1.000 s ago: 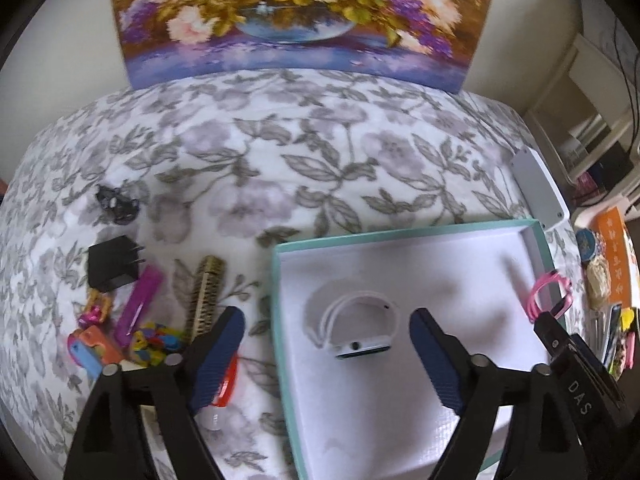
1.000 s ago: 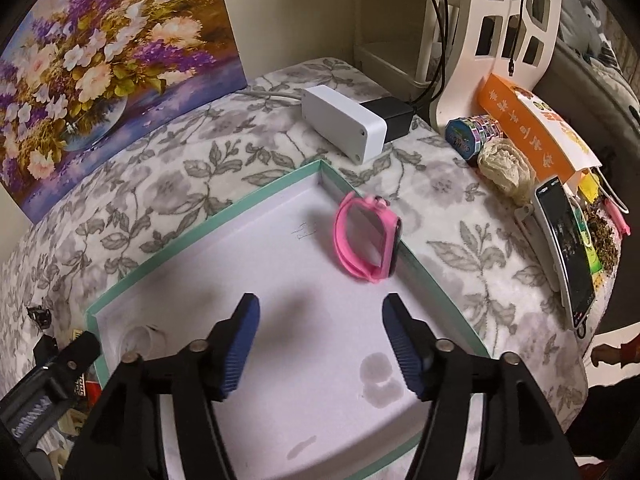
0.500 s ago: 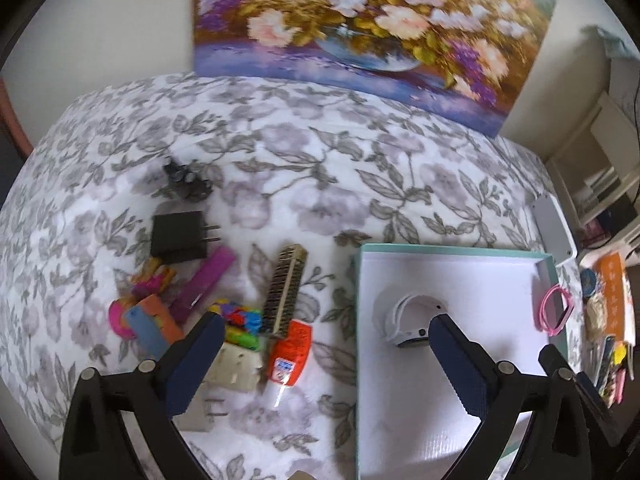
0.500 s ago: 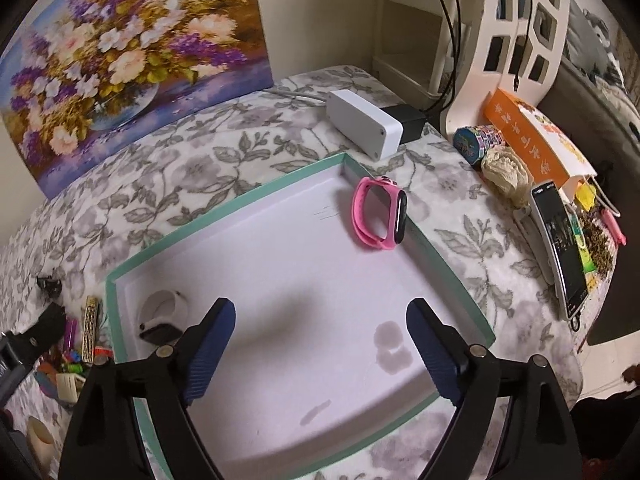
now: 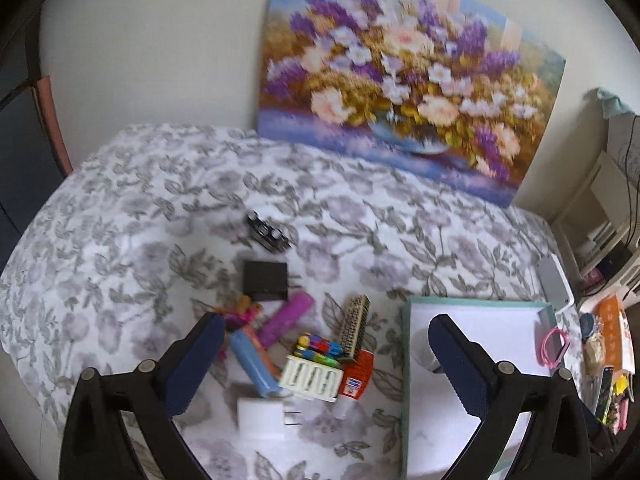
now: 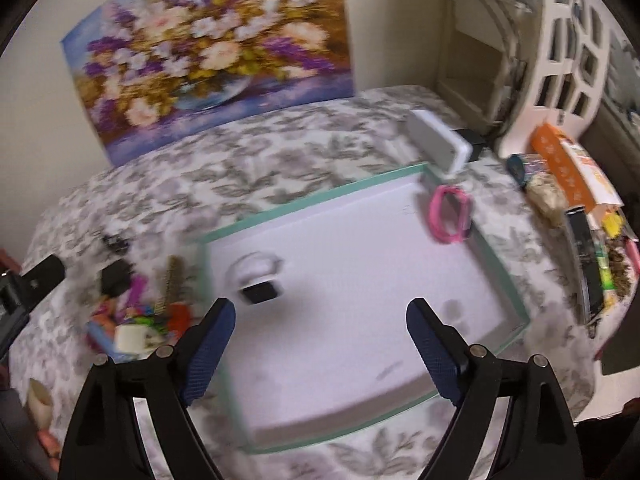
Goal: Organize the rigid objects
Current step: 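Move the left tool to the white cube charger and grasp it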
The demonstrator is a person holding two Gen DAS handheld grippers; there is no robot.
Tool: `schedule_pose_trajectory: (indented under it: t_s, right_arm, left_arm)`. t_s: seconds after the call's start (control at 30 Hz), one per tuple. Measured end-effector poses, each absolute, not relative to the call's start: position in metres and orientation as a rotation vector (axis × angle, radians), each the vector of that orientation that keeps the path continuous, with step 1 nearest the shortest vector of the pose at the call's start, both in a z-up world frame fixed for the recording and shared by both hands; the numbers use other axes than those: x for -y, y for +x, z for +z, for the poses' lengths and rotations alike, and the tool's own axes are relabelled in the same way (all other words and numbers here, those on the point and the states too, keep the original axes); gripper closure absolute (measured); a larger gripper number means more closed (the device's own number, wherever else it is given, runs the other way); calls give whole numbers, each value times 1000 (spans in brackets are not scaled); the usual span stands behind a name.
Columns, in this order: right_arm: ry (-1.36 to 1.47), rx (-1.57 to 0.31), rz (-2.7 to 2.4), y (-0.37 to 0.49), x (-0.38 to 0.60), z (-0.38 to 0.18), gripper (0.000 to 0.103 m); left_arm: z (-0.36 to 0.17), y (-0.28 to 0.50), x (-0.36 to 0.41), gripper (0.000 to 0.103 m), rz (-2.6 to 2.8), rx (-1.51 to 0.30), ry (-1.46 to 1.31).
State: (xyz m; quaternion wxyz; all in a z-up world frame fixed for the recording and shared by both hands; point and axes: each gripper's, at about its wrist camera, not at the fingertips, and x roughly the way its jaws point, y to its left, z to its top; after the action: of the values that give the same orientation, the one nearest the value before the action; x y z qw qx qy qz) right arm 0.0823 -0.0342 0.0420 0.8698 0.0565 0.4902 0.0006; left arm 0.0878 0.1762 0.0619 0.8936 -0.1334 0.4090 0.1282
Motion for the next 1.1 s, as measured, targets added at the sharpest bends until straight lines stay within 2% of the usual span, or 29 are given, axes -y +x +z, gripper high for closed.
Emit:
schedule_pose_trajectory:
  t_s: [0.2, 0.6, 0.9, 1.1]
  right_arm:
    - [81, -1078, 89, 83, -2, 26, 15]
    - [89, -1182, 240, 87, -53, -10, 15]
    - [80, -1238, 260, 86, -69, -25, 15]
    - [88, -1230, 234, 88, -61, -23, 15]
  left_arm:
    - [53, 72, -196, 0, 298, -860, -285]
    - [-6, 62, -259, 0, 420, -1090, -469]
    - [-38, 61, -256, 0, 413, -1257, -481]
    - [-44, 59, -256, 0, 392, -1282, -529]
